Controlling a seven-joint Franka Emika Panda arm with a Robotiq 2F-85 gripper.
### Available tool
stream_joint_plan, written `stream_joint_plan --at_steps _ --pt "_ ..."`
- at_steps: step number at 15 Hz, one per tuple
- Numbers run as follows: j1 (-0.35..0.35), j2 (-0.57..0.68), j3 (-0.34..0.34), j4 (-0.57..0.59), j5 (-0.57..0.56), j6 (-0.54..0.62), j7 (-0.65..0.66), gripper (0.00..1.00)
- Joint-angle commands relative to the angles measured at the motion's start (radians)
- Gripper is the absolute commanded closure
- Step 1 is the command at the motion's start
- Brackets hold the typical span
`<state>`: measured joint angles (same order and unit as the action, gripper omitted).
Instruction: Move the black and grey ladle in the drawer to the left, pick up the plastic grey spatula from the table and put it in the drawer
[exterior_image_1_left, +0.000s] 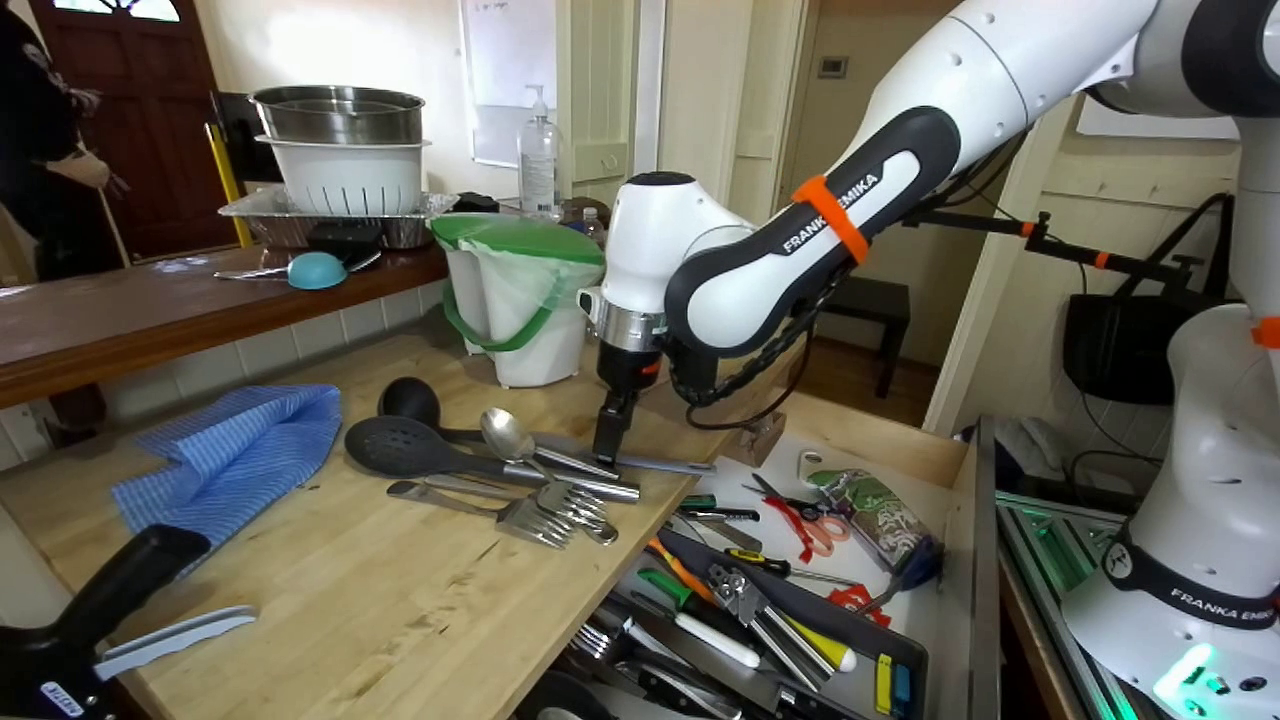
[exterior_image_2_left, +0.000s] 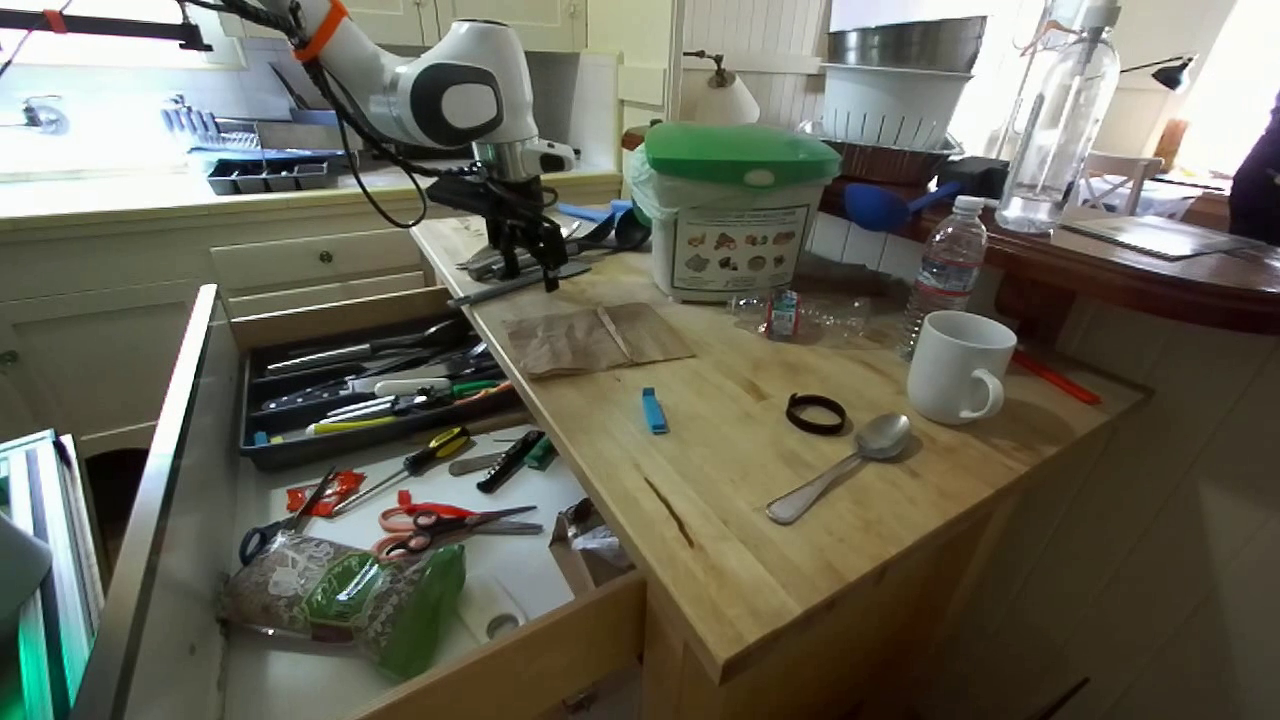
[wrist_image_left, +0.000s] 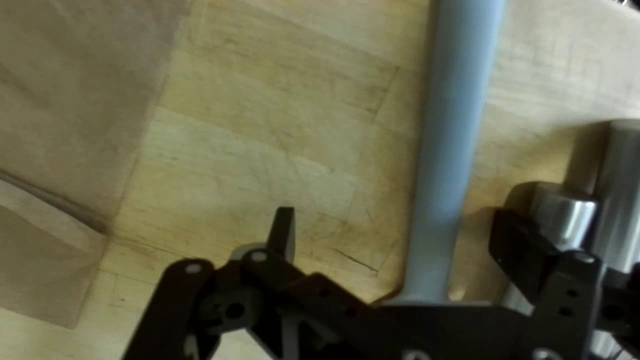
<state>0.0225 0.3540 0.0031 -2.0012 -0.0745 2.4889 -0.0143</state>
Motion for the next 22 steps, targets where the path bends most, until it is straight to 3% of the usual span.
stream_joint_plan --at_steps 1,7,9,10,12,19,20,21,22 --pt "0.048 0.018 -0.014 0.011 -0.052 -0.003 0.084 0.00" --pt "0.046 0.026 -0.012 0.027 -0.034 -0.051 0.108 0.00" --pt "0.035 0.024 -0.013 0.029 -0.019 -0.059 0.108 0.08" --pt "0.032 0.026 -0.014 0.031 -0.015 -0.065 0.107 0.13" --pt "0.022 0.031 -0.010 0.035 0.003 -0.075 0.098 0.36" --pt "-0.003 0.035 -0.014 0.064 0.016 -0.121 0.092 0.92" --pt "-0.004 0.033 -0.014 0.068 0.017 -0.130 0.091 0.97" --pt "-0.002 0.022 -0.017 0.070 0.011 -0.141 0.096 0.94" --pt "0.001 -0.020 -0.023 0.046 -0.004 -0.136 0.100 0.96"
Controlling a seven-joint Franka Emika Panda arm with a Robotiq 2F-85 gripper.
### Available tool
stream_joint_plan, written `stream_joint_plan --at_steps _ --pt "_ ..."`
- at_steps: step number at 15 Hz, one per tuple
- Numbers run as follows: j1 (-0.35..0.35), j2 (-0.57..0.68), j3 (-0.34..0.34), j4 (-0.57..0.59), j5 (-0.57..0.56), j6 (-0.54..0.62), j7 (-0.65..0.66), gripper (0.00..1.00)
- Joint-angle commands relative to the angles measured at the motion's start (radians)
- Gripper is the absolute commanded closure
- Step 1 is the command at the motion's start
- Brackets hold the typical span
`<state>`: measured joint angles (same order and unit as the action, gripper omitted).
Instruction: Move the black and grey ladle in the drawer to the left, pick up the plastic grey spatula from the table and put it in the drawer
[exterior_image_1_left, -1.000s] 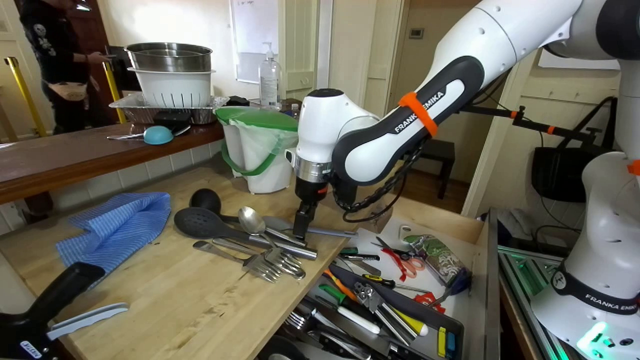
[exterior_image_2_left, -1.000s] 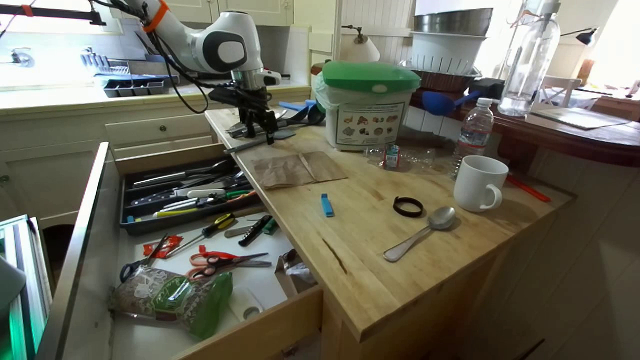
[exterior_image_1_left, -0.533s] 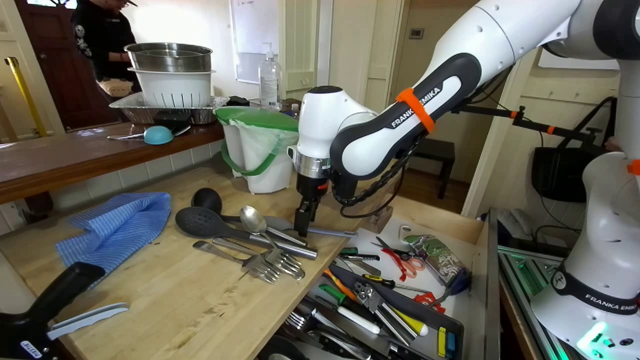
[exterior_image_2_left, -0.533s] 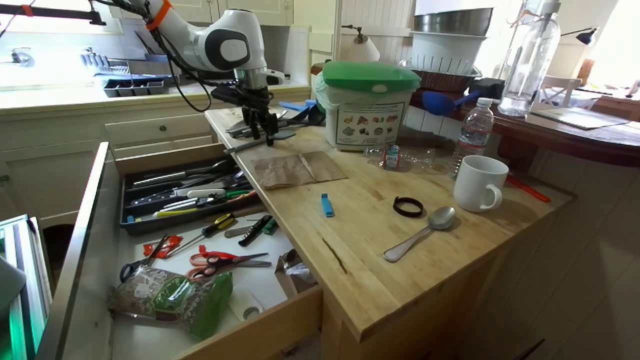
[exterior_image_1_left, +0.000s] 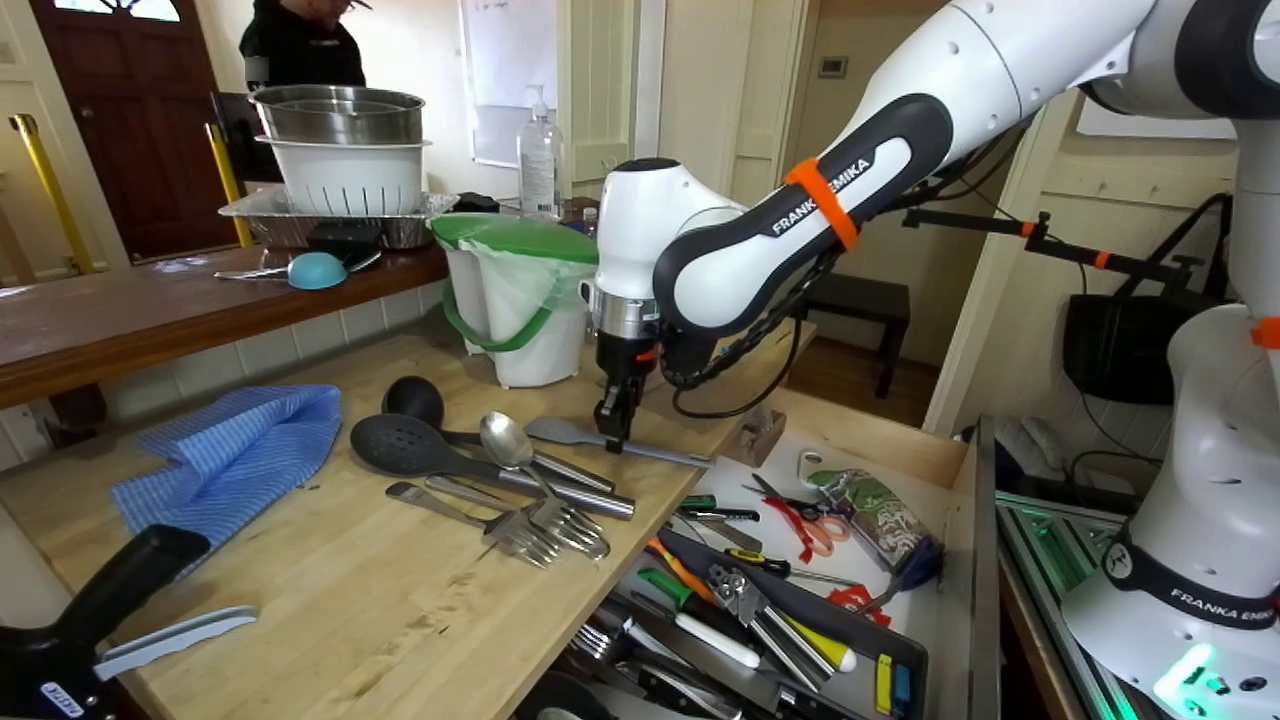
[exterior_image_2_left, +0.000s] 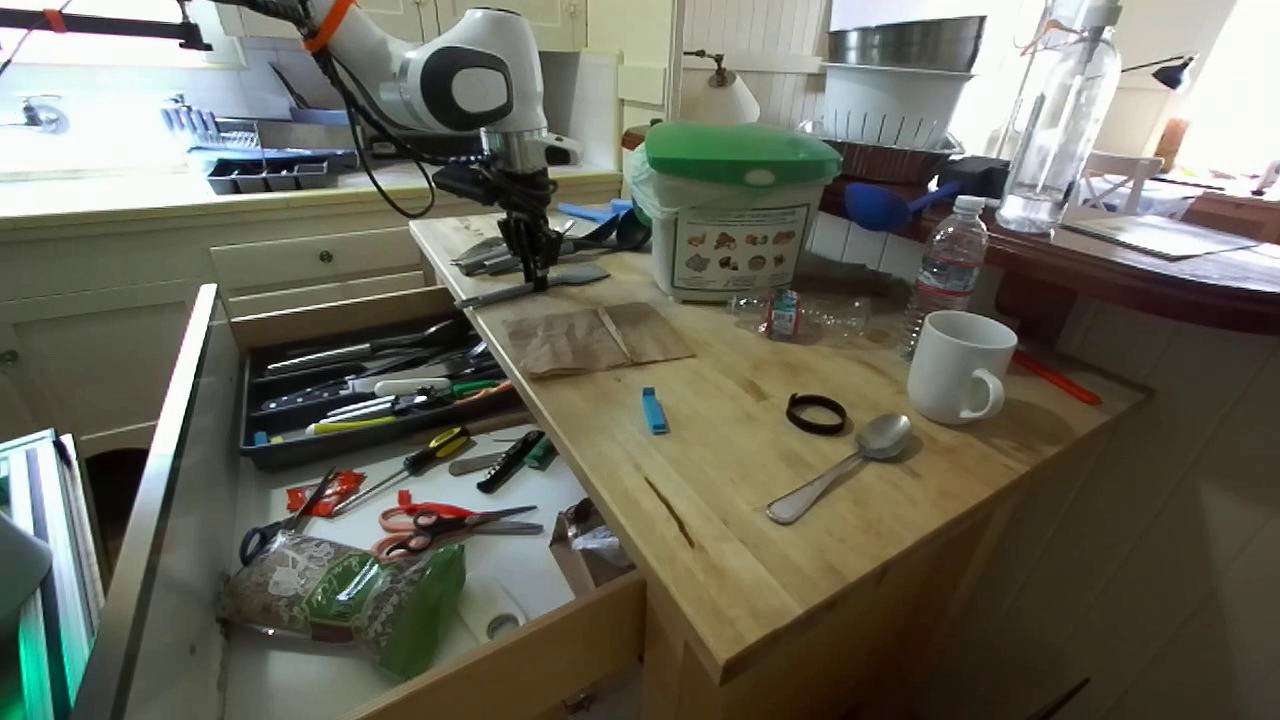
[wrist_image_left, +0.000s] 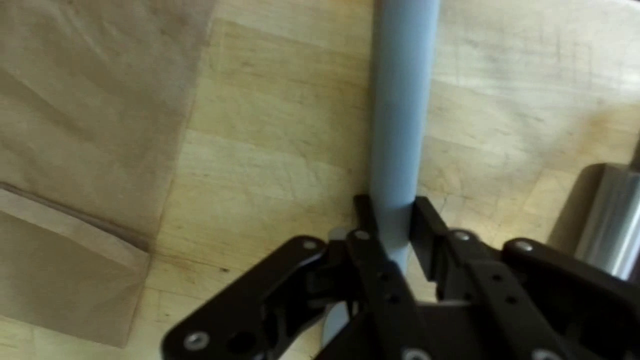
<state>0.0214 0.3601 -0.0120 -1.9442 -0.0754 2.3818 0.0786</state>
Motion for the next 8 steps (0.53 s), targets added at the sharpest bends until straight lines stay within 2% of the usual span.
stream_joint_plan --at_steps 1,5,8 --pt "0.002 -0.073 -0.011 -0.045 -0.011 -0.015 0.001 0.94" --pt "-0.002 -0.252 0.010 -0.178 -0.011 0.020 -0.090 0.94" --pt "-0.008 -0.393 0.031 -0.281 0.033 0.014 -0.216 0.94"
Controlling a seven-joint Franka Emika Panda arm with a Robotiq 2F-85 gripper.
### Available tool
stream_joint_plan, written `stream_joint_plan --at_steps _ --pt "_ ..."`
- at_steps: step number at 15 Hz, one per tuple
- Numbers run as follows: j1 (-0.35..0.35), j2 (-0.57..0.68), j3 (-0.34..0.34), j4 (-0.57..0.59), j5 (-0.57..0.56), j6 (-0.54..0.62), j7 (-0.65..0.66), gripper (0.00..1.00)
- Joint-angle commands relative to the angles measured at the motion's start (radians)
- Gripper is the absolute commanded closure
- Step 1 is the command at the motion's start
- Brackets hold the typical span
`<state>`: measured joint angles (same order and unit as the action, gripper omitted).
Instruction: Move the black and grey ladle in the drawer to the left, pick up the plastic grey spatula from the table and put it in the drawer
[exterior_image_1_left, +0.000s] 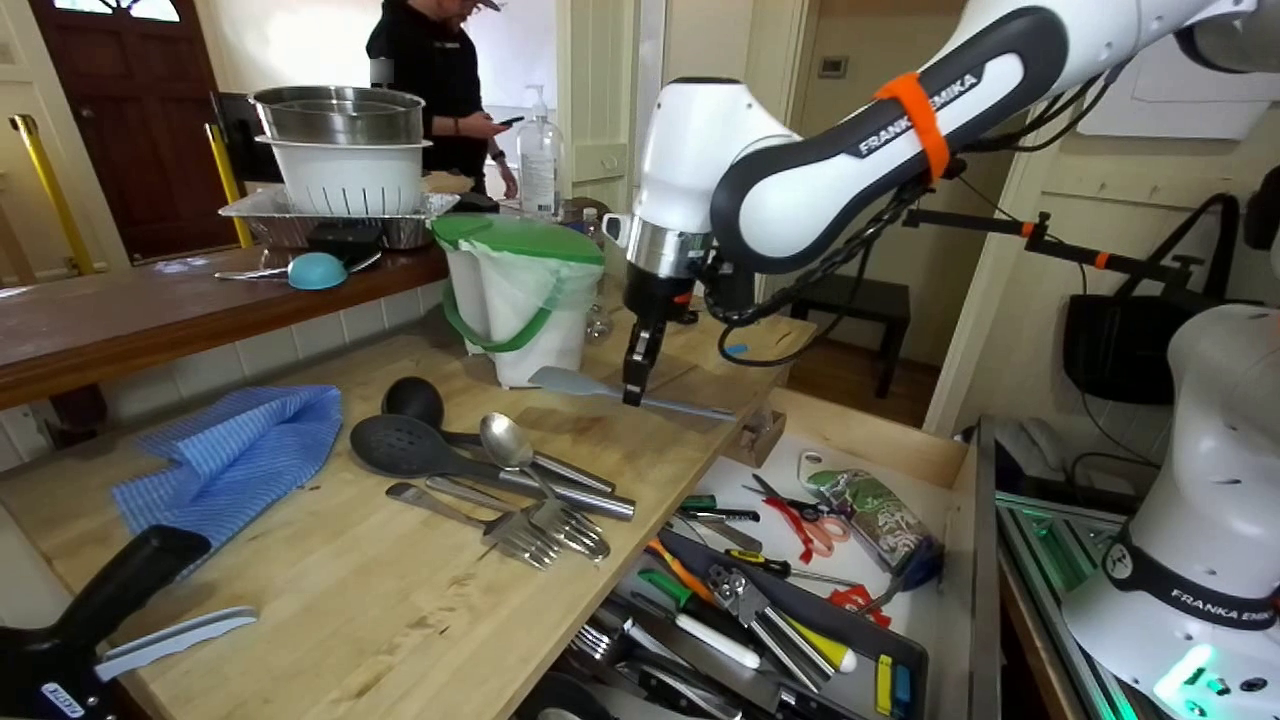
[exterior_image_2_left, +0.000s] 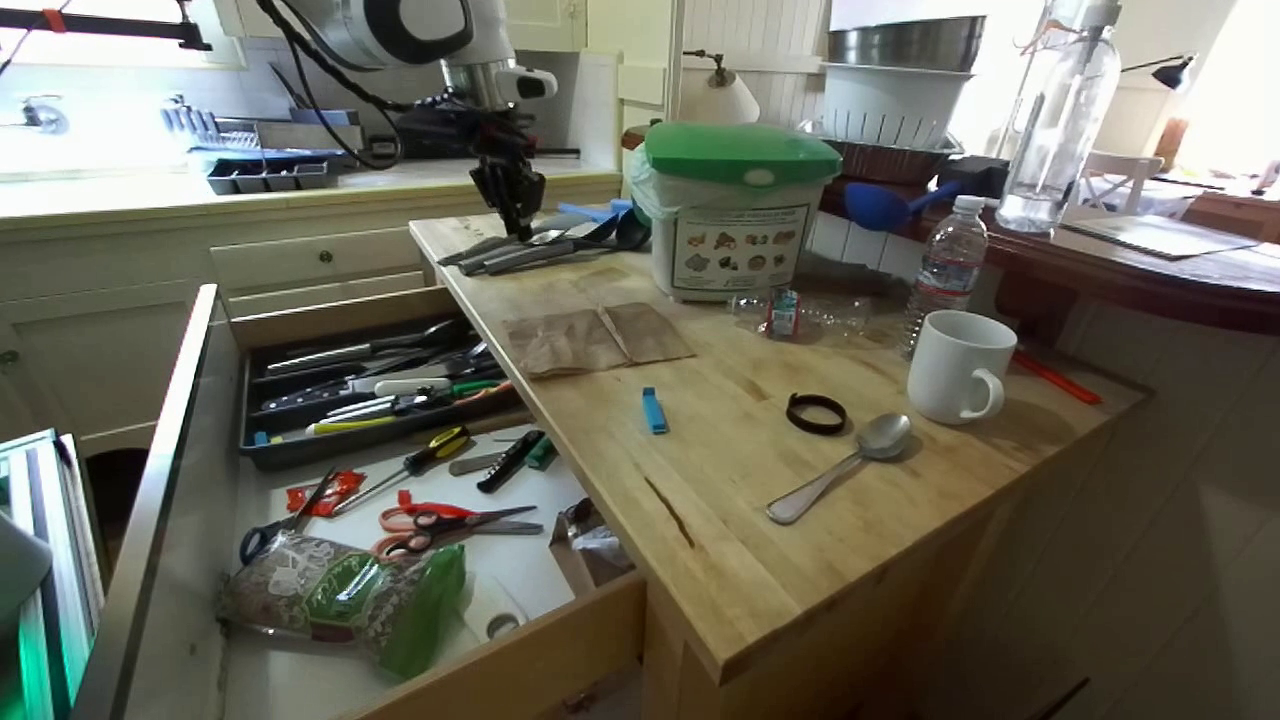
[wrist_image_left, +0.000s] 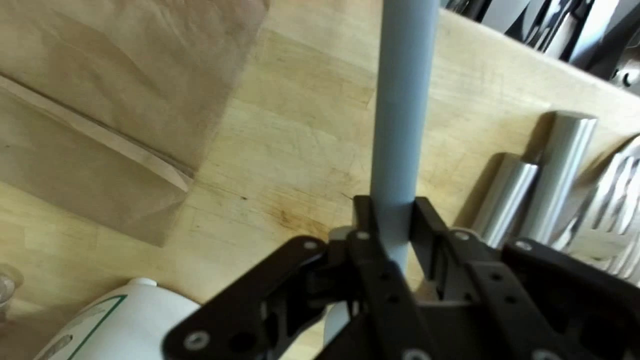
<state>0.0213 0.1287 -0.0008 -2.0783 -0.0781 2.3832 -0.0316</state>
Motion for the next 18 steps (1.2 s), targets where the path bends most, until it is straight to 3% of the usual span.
stream_joint_plan --at_steps 1,6,12,16,18 --pt "-0.006 -0.200 0.022 -0.173 0.058 0.005 -0.146 0.94" --pt "0.053 -0.322 0.014 -0.292 0.236 -0.019 -0.462 0.94" --pt "0.142 -0.374 0.002 -0.370 0.342 -0.037 -0.785 0.94" --pt "0.177 -0.327 -0.010 -0.335 0.399 -0.112 -0.987 0.94" --pt "0.171 -0.259 0.001 -0.285 0.390 -0.205 -1.013 0.94"
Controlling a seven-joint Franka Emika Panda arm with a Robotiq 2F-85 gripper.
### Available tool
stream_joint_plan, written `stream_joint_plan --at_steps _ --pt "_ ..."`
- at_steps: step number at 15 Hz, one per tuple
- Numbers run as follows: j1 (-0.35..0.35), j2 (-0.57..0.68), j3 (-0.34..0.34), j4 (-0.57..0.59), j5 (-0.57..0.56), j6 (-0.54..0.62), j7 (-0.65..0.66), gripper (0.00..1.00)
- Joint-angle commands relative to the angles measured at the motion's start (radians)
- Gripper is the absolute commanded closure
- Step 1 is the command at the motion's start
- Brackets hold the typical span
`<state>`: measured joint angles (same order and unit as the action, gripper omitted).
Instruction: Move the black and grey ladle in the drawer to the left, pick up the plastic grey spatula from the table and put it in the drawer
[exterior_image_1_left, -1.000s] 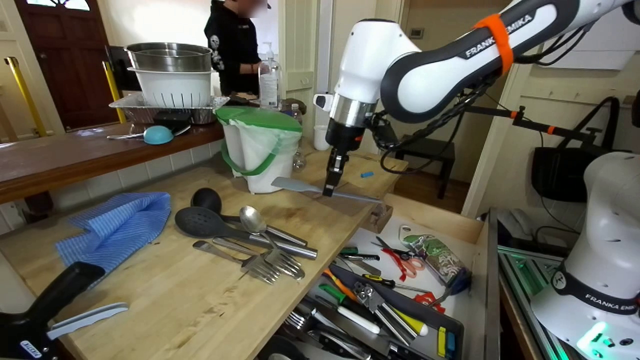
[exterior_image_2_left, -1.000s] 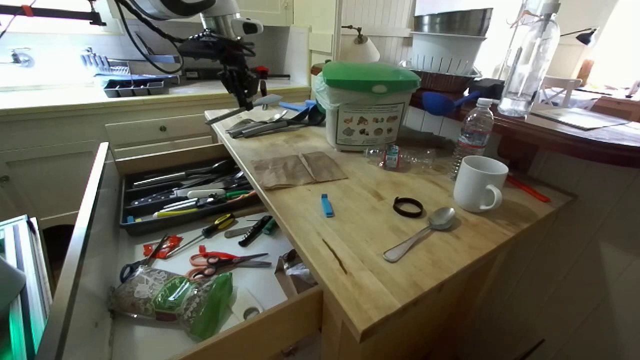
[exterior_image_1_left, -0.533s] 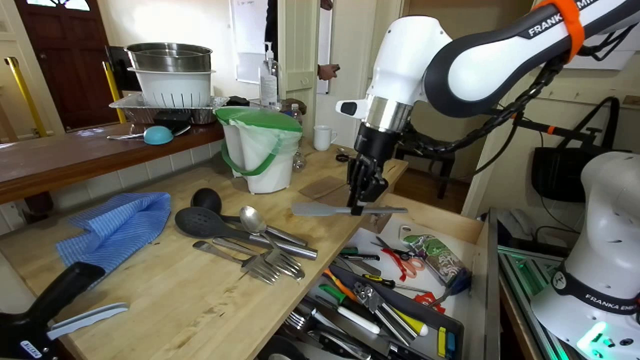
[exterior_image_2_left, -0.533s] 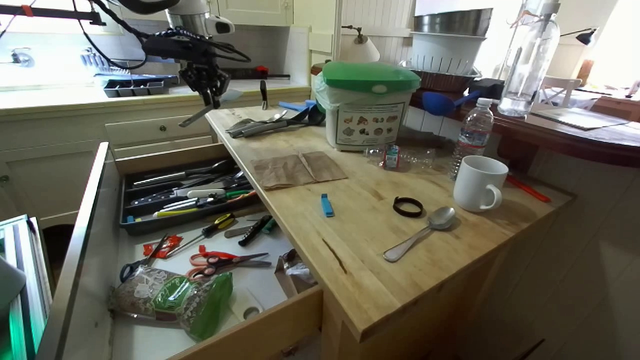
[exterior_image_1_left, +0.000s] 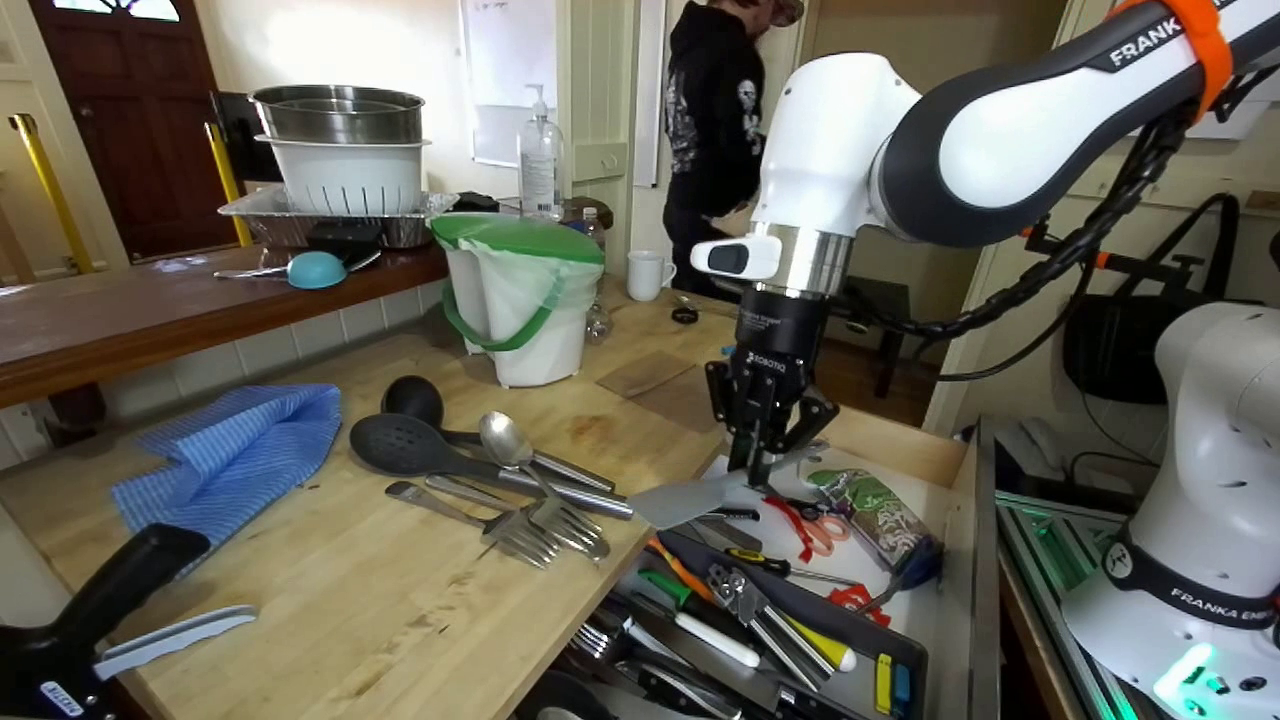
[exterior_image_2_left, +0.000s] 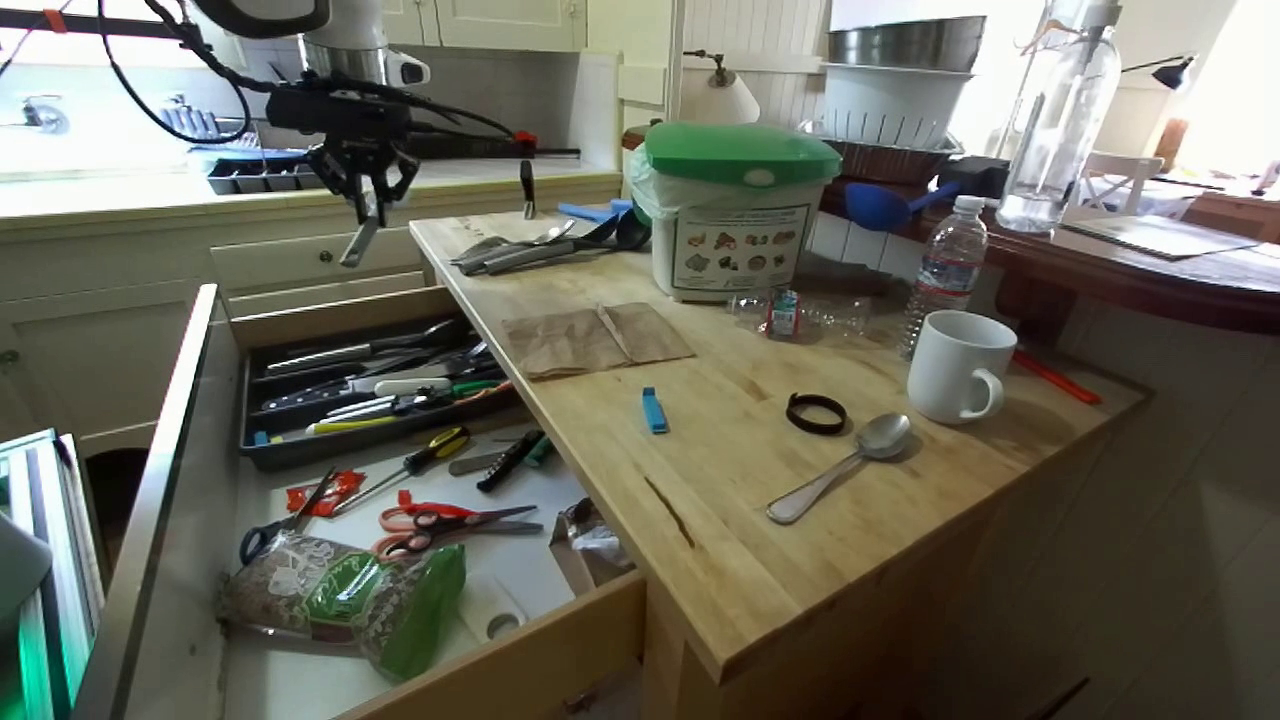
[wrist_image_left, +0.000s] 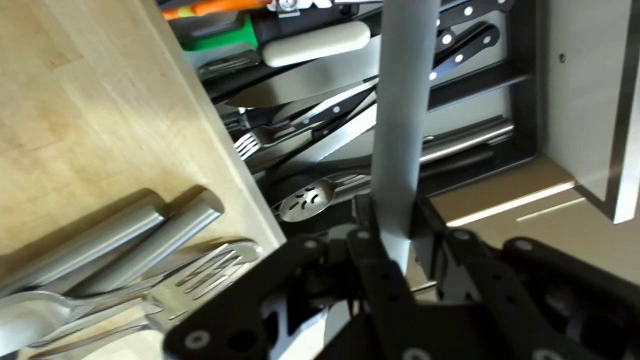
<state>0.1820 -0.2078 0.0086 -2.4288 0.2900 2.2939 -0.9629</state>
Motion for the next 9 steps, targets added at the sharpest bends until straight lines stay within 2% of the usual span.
stream_joint_plan --at_steps 1,4,7,8,9 --pt "0.004 0.116 0.000 0.090 0.010 -0.157 -0.083 0.94" --pt "-0.012 0.191 0.030 0.146 -0.040 -0.265 -0.062 0.94" --pt "-0.028 0.236 0.052 0.175 -0.067 -0.246 0.019 0.94" --pt "-0.029 0.198 0.059 0.128 -0.043 -0.220 -0.017 0.77" --pt "-0.033 0.215 0.064 0.141 -0.047 -0.220 -0.007 0.77"
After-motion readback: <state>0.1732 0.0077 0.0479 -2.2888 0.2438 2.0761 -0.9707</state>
